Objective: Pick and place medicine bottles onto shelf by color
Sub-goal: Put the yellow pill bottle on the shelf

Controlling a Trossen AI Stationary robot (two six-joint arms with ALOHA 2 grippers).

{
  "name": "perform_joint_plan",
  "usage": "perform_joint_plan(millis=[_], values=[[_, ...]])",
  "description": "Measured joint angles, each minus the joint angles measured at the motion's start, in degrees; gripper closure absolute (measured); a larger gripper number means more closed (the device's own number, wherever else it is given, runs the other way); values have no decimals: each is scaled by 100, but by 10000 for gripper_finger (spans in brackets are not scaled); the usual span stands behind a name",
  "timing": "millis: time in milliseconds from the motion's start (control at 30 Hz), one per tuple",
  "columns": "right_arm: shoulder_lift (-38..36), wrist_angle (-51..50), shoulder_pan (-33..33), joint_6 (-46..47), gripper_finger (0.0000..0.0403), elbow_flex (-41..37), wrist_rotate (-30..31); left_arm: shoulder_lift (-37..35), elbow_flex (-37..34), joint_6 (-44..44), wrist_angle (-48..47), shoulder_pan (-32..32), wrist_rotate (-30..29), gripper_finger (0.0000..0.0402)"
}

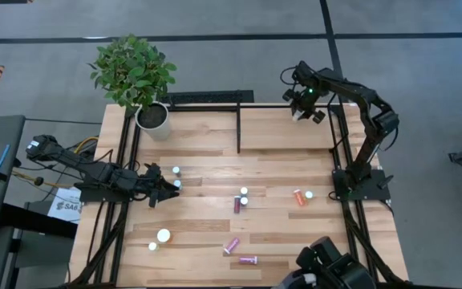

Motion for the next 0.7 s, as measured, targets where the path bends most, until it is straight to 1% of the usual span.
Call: perform_joint_plan(millis=[267,400,567,700], values=[[0,101,-4,26,261,0,202,-1,0,0,1,1,-1,221],[0,95,4,26,255,0,232,0,1,0,1,-1,-1,221],[0,66,33,35,236,0,318,-2,0,0,1,0,0,221],[-2,5,35,26,209,52,316,-1,0,0,0,0,-1,221]])
